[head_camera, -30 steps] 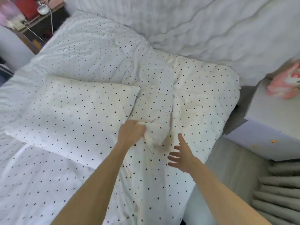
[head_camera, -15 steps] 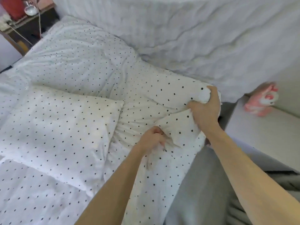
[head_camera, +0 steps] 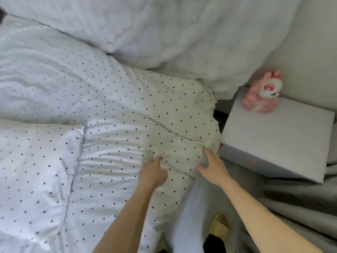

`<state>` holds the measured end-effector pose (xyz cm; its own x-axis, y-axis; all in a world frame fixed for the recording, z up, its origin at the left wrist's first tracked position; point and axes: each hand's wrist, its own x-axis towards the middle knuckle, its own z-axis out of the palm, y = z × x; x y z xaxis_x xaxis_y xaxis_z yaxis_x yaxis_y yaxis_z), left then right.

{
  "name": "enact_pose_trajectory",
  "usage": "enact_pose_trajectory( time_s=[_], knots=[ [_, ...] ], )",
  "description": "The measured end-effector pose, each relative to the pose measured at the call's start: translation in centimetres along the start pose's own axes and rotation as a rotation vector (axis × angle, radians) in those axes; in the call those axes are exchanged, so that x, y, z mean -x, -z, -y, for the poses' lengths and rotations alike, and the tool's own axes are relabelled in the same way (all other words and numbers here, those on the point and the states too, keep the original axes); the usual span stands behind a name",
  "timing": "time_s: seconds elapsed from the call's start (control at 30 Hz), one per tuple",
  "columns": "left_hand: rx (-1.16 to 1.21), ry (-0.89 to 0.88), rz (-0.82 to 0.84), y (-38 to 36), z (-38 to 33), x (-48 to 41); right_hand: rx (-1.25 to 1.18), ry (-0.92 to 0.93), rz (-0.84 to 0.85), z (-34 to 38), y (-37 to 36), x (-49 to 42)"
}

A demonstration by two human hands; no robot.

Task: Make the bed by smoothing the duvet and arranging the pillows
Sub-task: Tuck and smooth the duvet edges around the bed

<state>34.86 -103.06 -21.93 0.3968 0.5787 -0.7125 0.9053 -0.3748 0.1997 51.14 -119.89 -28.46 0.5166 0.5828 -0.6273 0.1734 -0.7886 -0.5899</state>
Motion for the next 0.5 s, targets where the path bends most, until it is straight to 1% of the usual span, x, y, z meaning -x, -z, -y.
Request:
enact_pose_trajectory(
  time_s=[0.07, 0.17, 0.27, 0.33, 0.4, 0.5],
  knots=[
    [-0.018, 0.029, -0.041, 0.8, -1.4, -0.9, -0.095, -0.042, -0.018, 0.2, 0.0, -0.9],
    [0.007, 0.038, -0.109, 3.0, -4.2, -2.4, -0.187, -0.056, -0.156, 1.3, 2.0, -2.6],
    [0.0, -0.008, -0.172, 6.2, -6.8, -4.0, -0.227, -0.034, -0.276, 2.8, 5.0, -4.6],
    [-0.038, -0.057, -0.229, 8.2, -8.3, -5.2, -0.252, -0.023, -0.322, 3.9, 7.0, -5.9],
    [-0.083, -0.118, -0.289, 9.9, -9.5, -6.7, -0.301, -0.039, -0.302, 4.8, 8.6, -7.5],
    [-0.188, -0.241, -0.366, 11.7, -10.9, -9.9, -0.391, -0.144, -0.174, 5.4, 10.1, -10.4]
  ],
)
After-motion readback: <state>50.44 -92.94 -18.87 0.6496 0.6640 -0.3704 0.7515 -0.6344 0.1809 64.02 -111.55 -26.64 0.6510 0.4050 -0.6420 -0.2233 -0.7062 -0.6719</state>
